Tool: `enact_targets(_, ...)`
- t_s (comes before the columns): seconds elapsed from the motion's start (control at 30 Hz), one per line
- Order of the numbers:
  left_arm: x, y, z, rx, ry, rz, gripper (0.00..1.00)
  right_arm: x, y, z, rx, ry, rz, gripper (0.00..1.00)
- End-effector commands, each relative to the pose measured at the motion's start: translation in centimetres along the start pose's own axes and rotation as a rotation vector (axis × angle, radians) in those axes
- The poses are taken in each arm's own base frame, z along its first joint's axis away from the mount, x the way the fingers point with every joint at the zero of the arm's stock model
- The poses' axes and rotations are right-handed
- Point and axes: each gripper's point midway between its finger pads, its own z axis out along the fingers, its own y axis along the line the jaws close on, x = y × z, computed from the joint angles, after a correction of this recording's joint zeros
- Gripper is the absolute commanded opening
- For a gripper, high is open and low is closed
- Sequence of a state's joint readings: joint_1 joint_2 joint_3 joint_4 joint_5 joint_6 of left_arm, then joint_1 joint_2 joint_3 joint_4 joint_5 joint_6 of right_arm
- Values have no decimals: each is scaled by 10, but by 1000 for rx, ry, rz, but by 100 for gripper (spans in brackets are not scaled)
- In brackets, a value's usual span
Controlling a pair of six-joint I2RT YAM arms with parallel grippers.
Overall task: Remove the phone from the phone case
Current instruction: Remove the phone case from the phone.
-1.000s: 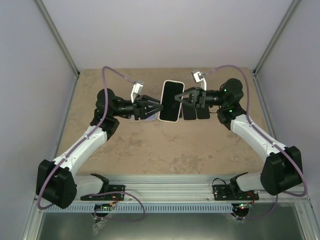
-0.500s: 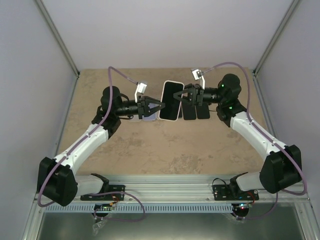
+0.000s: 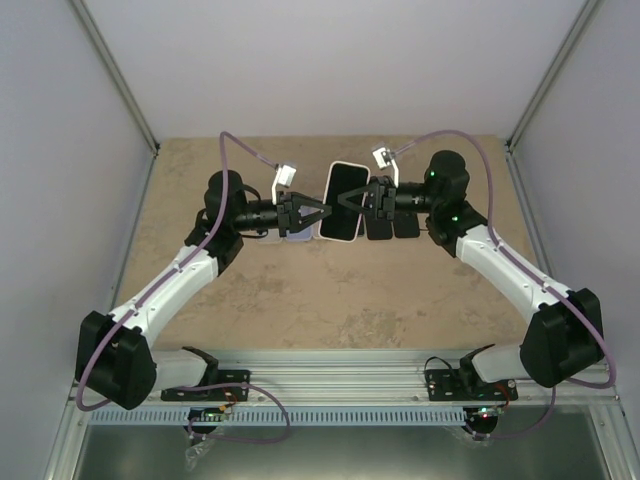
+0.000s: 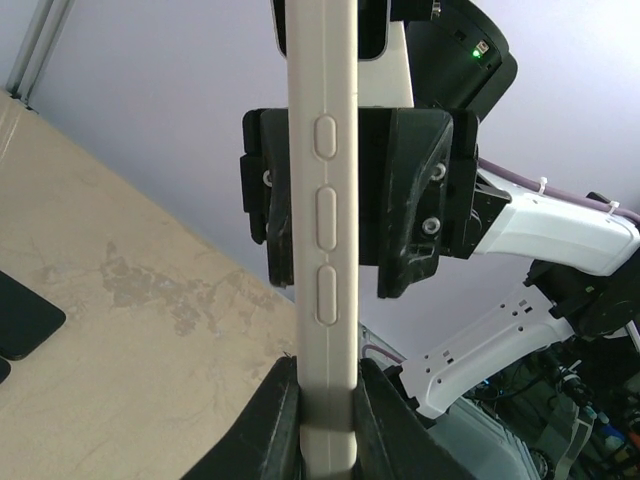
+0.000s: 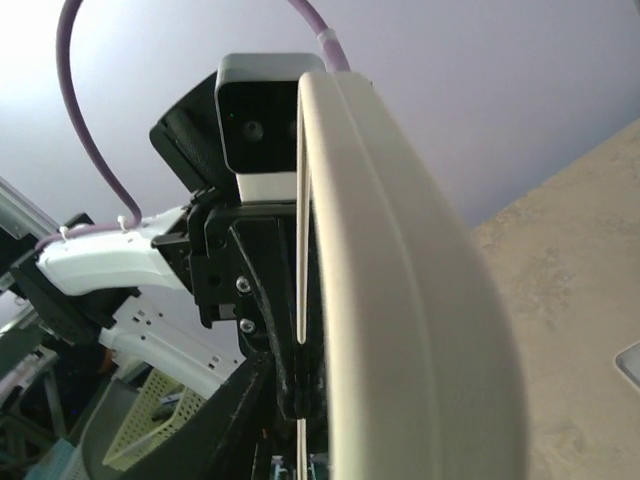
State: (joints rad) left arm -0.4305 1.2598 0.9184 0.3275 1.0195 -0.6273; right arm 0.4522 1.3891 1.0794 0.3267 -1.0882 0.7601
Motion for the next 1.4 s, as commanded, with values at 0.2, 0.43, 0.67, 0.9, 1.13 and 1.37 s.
enact_targets(0.2, -18, -11, -2, -1, -35, 98, 0, 3, -5, 2, 14, 0, 33, 4)
enact_targets(0.43, -7, -5, -14, -38, -3, 127, 39, -10, 2, -8, -4, -32, 36, 1)
enact_targets(0.67, 18, -7, -19, -23, 43, 152, 45, -25, 17, -15, -61, -62, 43, 1)
enact_targets(0.9, 28, -4, -15, -17, 54, 128, 40, -28, 23, -16, -80, -70, 39, 1)
enact_targets(1.13, 28, -6, -13, -8, 53, 126, 40, -29, 24, -16, -82, -71, 35, 0)
enact_targets(1.37, 26, 1, -12, -37, 39, 102, 37, -29, 27, -17, -94, -71, 30, 1)
